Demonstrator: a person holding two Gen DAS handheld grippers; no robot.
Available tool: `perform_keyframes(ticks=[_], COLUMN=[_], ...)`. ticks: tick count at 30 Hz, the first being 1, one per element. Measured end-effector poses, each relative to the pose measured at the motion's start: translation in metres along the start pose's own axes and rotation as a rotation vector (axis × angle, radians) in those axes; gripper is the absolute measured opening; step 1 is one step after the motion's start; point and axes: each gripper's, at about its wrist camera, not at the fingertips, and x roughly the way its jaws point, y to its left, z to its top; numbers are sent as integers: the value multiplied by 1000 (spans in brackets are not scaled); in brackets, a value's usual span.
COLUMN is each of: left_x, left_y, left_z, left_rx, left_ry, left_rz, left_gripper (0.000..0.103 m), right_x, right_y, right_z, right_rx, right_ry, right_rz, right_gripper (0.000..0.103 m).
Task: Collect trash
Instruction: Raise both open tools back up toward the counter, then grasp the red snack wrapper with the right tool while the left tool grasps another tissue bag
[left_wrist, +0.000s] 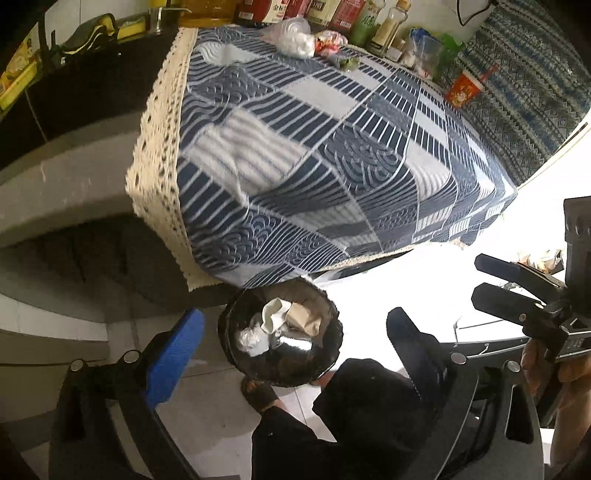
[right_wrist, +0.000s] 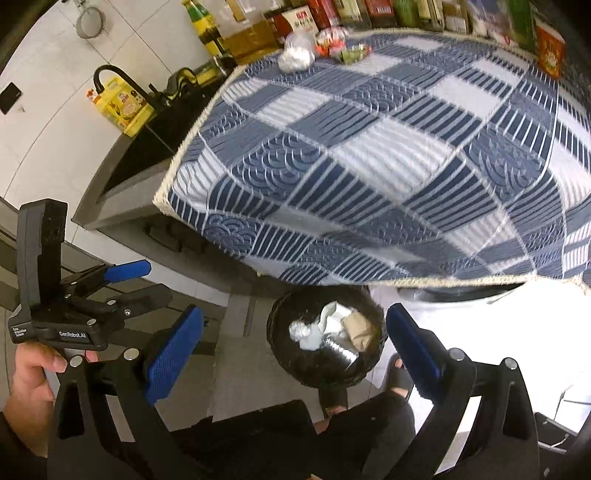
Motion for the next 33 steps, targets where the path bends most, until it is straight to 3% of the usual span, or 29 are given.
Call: perform_keyframes(ticks=[7,16,25,33], left_x=[-25,-32,-15,16], left_y=[-23,-39,-41,-38], left_z=[34,89,147,204], left_rx=[25,29,-73,-127], left_ry=[-93,-173,-174,-160], left_rz=[-12,36,75,140], left_gripper=[96,96,96,96], right_x=[-24,-36,-25,10], right_y=[-5,-28,-60,-89], right_z=[35,102,171,238], right_rx=[-24,-56,-125,-194], right_ry=[-92,-172,-217,-163], right_rz=[10,73,95,136], right_gripper=[98,98,98,98])
